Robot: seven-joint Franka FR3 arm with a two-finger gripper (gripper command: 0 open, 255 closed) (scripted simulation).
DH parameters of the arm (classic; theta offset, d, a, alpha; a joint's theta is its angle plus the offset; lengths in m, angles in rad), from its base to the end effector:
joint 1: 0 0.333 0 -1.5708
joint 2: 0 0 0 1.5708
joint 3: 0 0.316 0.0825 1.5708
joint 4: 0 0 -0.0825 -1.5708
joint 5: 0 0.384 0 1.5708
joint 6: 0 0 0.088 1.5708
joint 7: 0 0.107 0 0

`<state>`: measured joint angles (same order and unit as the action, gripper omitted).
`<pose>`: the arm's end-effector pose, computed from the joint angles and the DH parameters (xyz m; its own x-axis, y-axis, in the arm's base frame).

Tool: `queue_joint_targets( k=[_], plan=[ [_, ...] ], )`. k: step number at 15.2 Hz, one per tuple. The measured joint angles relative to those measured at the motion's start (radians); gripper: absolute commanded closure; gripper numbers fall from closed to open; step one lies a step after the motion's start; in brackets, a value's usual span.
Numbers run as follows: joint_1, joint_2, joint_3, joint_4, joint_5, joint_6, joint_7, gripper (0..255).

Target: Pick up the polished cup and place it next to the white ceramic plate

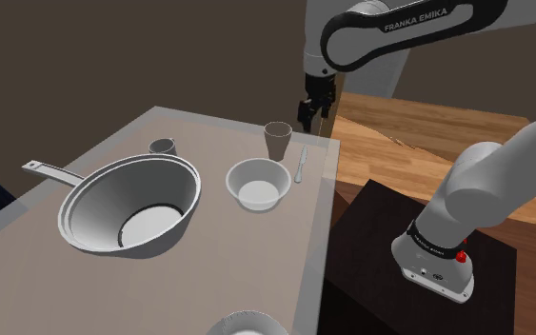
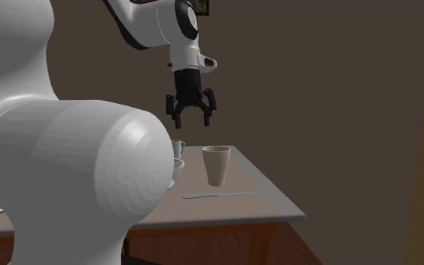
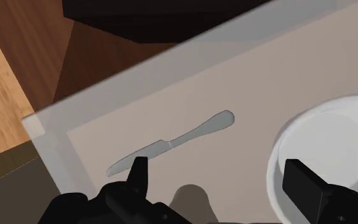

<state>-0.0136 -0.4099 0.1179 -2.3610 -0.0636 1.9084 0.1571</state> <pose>0.4186 0.0420 0.4782 0.9986 -0.0427 -0.0297 -0.0392 -0.9930 0.1117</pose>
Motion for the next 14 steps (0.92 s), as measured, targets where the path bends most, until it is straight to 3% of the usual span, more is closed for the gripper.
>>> queue_joint_targets(
  k=[5,14],
  plan=[
    [-0.005,0.182,0.023,0.075,-0.042,0.141,0.027,0],
    [-0.003,0.468,0.041,0.252,-0.140,0.302,0.079,0]
  ],
)
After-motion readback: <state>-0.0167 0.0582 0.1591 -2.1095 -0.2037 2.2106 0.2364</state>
